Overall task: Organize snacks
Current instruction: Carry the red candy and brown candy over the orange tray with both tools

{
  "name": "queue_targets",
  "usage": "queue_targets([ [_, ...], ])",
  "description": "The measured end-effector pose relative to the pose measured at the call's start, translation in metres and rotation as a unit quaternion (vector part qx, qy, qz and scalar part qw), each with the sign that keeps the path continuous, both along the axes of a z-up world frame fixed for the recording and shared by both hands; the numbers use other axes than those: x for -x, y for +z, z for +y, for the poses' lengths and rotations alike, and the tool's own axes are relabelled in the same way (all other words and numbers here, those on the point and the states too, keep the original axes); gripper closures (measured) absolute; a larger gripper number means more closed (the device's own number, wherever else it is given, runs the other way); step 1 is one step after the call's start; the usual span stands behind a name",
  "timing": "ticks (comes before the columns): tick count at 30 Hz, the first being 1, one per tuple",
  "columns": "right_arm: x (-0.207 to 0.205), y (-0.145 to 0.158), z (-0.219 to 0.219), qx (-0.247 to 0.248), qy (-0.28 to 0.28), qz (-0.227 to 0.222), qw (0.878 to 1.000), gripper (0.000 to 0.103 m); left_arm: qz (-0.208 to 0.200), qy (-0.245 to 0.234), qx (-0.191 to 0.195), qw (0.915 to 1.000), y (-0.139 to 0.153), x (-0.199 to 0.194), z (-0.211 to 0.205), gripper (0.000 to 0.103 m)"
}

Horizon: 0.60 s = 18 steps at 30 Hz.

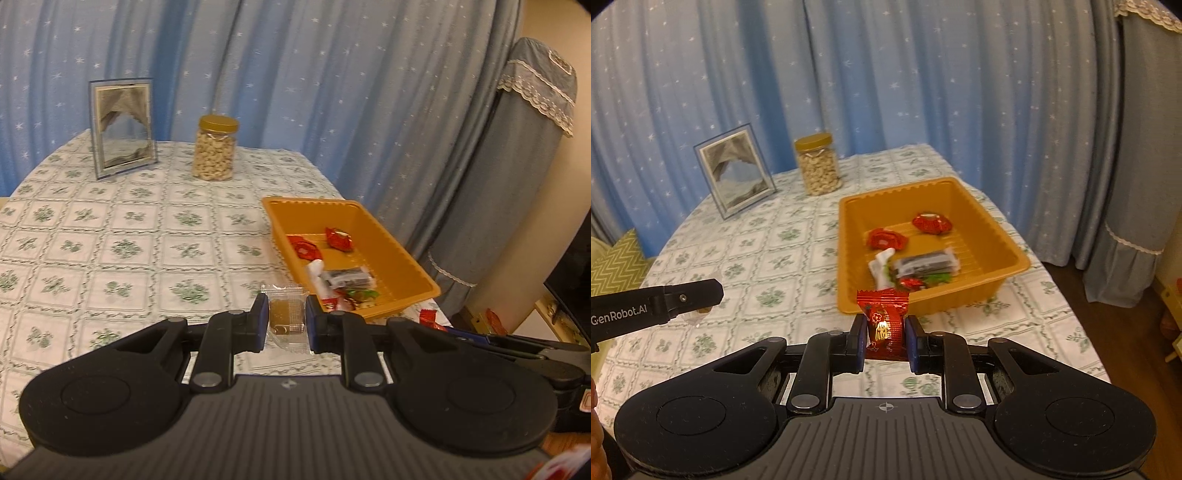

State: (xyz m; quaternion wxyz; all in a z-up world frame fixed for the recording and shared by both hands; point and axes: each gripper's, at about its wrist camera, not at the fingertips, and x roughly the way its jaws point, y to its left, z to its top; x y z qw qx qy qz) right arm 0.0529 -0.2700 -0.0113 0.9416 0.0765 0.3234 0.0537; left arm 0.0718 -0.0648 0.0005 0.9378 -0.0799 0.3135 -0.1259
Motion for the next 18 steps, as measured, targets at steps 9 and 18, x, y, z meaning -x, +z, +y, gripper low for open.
queue_targets([
  [9,-0.003,-0.002,-0.017,0.0,-0.019,0.002,1.0,0.081,0.0,-0.028,-0.006,0.9996,-0.002,-0.013,-0.028,0.085],
  [18,-0.017,-0.004,-0.034,0.004,-0.028,0.003,1.0,0.081,0.003,-0.049,-0.01,0.9987,-0.007,-0.034,-0.049,0.085],
])
